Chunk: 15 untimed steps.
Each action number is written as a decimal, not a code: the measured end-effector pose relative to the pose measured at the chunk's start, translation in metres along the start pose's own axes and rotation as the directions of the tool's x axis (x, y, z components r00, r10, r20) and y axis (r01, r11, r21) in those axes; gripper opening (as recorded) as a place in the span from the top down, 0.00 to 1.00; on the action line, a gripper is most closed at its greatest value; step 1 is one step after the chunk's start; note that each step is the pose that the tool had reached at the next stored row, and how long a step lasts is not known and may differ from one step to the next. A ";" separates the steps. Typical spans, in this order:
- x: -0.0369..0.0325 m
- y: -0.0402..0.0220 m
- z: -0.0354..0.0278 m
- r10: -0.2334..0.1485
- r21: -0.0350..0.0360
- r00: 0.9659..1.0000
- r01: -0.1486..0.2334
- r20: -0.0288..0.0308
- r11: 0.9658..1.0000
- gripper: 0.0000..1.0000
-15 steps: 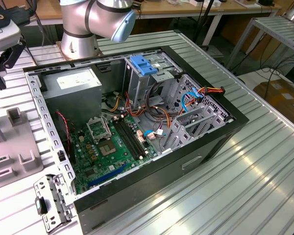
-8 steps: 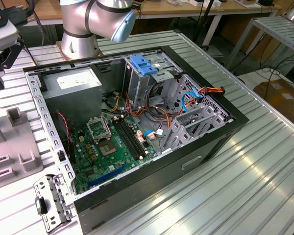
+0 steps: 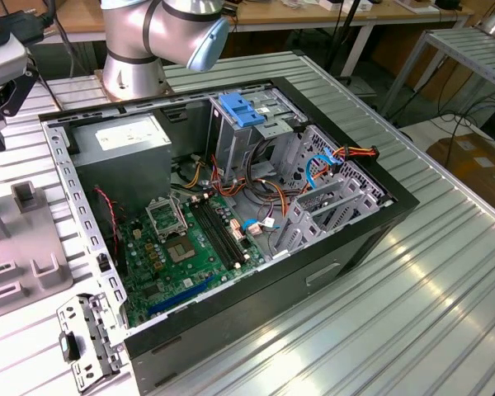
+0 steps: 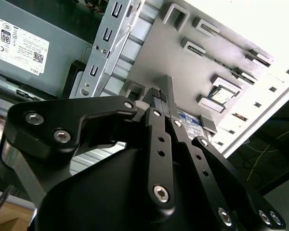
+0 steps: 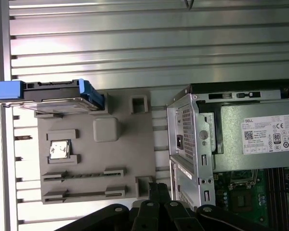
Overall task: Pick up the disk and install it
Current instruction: 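Reach for the disk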
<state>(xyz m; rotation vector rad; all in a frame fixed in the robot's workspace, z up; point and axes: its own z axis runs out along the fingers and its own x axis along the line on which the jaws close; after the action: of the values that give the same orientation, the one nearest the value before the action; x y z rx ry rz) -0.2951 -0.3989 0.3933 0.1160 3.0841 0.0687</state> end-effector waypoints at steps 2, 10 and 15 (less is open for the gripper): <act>0.0005 0.0000 0.0000 0.000 0.000 1.000 0.000 0.000 1.000 0.89; 0.0023 -0.0002 -0.0001 0.000 0.000 1.000 0.000 0.000 1.000 0.89; 0.0035 -0.0003 -0.0002 0.000 0.000 1.000 0.000 0.000 1.000 0.89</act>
<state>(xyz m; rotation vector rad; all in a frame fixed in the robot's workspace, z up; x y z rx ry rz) -0.2986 -0.3989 0.3933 0.1159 3.0840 0.0687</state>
